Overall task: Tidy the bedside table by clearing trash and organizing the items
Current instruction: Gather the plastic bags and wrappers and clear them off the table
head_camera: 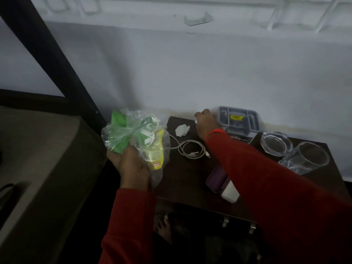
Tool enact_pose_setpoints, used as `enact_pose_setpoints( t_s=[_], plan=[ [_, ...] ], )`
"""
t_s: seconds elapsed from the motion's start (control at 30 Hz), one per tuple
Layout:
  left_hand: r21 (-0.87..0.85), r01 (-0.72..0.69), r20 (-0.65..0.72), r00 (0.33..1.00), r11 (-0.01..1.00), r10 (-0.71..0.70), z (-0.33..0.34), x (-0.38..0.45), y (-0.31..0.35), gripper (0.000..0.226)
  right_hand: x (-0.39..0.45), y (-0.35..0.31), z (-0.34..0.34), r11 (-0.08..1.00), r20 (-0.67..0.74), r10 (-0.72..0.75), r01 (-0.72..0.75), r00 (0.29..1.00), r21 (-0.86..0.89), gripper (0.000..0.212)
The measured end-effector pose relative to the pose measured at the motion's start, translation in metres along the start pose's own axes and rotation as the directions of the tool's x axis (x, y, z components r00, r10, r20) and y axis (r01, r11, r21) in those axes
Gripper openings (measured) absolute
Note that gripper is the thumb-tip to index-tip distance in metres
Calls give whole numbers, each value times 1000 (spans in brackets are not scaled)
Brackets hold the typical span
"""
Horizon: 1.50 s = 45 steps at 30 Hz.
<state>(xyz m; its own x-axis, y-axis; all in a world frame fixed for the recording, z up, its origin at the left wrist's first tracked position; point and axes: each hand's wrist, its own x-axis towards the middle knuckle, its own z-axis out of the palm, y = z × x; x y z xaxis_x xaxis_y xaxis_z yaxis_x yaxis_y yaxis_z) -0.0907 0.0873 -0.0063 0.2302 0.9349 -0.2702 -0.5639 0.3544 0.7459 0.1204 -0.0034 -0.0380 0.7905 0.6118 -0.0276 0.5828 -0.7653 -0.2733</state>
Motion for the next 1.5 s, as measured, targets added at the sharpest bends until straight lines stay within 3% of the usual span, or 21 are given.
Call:
enact_pose_setpoints(
  t_s=[0.17,0.27,0.33,0.47,0.53,0.6,0.77,0.83,0.9,0.97,1.03,1.1,1.2,1.3,1.43,1.5],
  plan=[
    [29,32,-20,999,999,-31,-10,14,-4,59,12,-4,22,985,99,35,-18,994,-172,37],
    [31,31,-24,999,999,-30,-8,12,-4,57,18,-2,24,999,-87,51,-52,995,-10,33],
    [21,36,-30,999,999,-35,-4,11,-5,56,21,-15,24,994,-179,13,7,984,114,33],
    [34,66,-60,996,997,-63,1,10,-8,57,11,-36,36,996,135,-85,85,987,8,34],
    [58,66,-71,996,996,-62,0,13,-8,51,2,-28,40,992,86,-124,122,989,26,26],
    [71,45,-92,995,996,-39,1,17,-9,47,-12,-19,31,973,-43,-98,105,994,207,26],
    [154,-24,-55,998,988,33,13,10,-22,56,-62,-4,-32,717,-375,99,195,922,669,23],
    [270,-81,41,996,959,73,19,-1,-33,61,-82,-1,-63,542,-429,162,283,888,791,25],
    [370,-104,184,982,923,37,28,-26,-47,65,-106,-3,-82,442,-487,105,398,867,804,27],
    [375,-31,343,933,927,-108,35,-52,-63,63,-132,-4,-82,532,-472,4,398,881,747,29],
    [309,184,481,816,933,-320,37,-76,-75,58,-155,4,-71,739,-463,-65,355,884,573,30],
    [321,306,530,726,896,-438,37,-92,-78,60,-172,20,-64,828,-470,-73,316,880,463,28],
    [388,236,577,691,891,-435,34,-108,-80,52,-194,35,-65,832,-437,-8,248,900,497,25],
    [403,209,657,611,891,-441,35,-131,-80,41,-218,50,-68,884,-441,-9,213,897,416,21],
    [443,93,741,522,892,-423,38,-172,-80,55,-255,92,-90,980,-542,3,106,840,169,27],
    [446,52,778,471,894,-416,42,-200,-87,62,-277,117,-100,980,-584,71,54,809,193,40]
  ],
)
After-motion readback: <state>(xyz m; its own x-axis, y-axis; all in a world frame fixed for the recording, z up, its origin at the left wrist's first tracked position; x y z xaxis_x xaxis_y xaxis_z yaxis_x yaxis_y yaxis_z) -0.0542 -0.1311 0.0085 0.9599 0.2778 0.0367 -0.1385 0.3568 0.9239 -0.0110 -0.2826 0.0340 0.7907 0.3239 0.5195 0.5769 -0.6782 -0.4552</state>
